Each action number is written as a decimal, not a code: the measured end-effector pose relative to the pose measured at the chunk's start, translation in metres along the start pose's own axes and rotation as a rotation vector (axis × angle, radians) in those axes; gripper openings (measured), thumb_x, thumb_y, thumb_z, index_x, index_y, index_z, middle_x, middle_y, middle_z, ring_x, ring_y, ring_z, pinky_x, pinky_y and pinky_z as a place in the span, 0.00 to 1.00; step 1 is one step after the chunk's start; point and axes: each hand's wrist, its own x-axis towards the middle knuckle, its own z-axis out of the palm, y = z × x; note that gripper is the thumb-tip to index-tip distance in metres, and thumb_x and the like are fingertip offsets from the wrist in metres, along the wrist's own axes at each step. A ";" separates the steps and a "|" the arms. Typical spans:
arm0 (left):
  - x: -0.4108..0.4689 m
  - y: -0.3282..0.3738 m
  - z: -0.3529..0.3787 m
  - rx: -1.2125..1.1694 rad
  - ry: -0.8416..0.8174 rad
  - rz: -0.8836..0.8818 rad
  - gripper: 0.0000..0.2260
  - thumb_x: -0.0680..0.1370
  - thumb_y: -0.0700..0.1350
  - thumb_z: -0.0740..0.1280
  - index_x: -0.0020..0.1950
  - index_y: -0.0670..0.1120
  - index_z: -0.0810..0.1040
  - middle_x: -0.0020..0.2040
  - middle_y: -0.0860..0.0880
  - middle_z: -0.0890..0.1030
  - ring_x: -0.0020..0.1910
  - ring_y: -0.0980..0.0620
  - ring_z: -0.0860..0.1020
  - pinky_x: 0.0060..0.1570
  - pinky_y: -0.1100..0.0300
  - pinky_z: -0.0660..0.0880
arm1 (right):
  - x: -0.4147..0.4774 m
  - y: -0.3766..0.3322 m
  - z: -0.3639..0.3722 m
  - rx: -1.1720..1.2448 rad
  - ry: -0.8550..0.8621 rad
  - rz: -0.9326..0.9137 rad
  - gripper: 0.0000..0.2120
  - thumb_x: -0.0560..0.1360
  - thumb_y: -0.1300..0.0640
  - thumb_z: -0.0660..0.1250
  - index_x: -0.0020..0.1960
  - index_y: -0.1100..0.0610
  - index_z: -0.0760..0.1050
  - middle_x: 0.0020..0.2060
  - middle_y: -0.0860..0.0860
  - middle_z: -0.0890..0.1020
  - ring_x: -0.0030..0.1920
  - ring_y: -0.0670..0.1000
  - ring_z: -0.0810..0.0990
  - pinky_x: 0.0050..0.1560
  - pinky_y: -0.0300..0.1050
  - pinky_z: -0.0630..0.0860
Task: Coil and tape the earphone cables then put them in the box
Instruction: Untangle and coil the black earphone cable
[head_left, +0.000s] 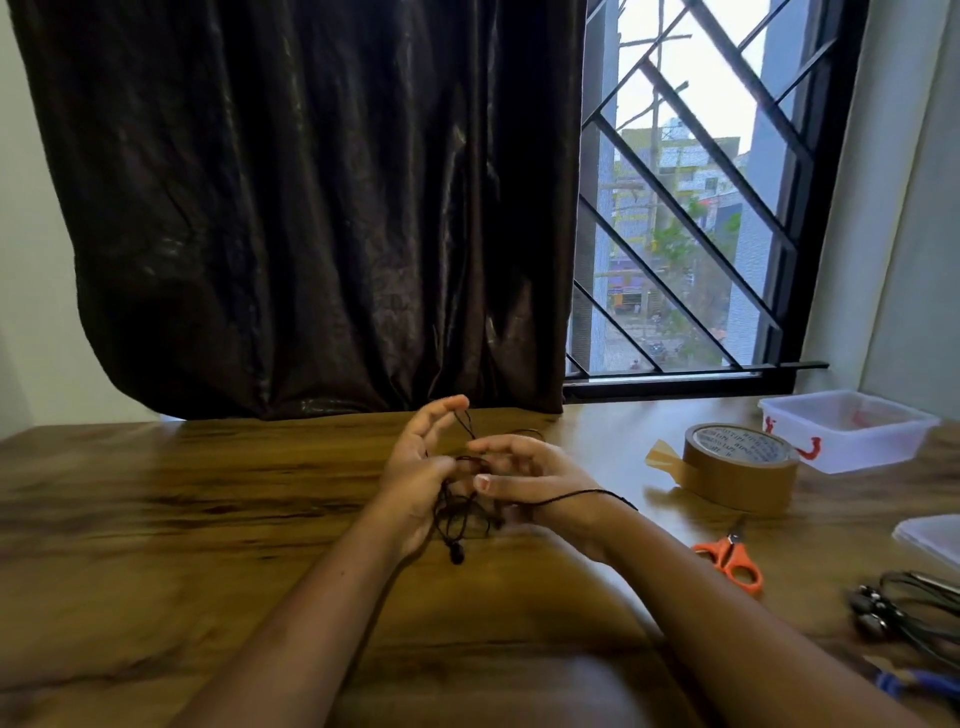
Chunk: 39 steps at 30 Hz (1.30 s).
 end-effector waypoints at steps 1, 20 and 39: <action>0.001 -0.001 0.000 -0.004 0.018 0.010 0.28 0.73 0.23 0.56 0.60 0.52 0.75 0.67 0.55 0.72 0.50 0.50 0.81 0.29 0.64 0.77 | 0.001 -0.001 0.000 -0.058 0.019 -0.015 0.20 0.70 0.65 0.72 0.61 0.56 0.75 0.36 0.49 0.81 0.32 0.44 0.78 0.33 0.36 0.75; -0.005 0.016 -0.017 0.251 -0.024 -0.325 0.22 0.73 0.63 0.62 0.65 0.58 0.67 0.51 0.49 0.83 0.40 0.47 0.83 0.43 0.56 0.76 | 0.010 0.009 -0.019 -0.344 0.391 -0.111 0.62 0.60 0.54 0.82 0.78 0.50 0.40 0.76 0.47 0.51 0.73 0.47 0.59 0.66 0.36 0.66; -0.006 -0.005 0.020 0.334 -0.169 0.110 0.03 0.78 0.43 0.65 0.51 0.47 0.76 0.40 0.52 0.83 0.40 0.58 0.81 0.39 0.66 0.75 | 0.014 0.008 -0.007 -0.264 0.375 -0.345 0.33 0.67 0.65 0.68 0.69 0.48 0.63 0.61 0.49 0.76 0.55 0.43 0.79 0.50 0.37 0.76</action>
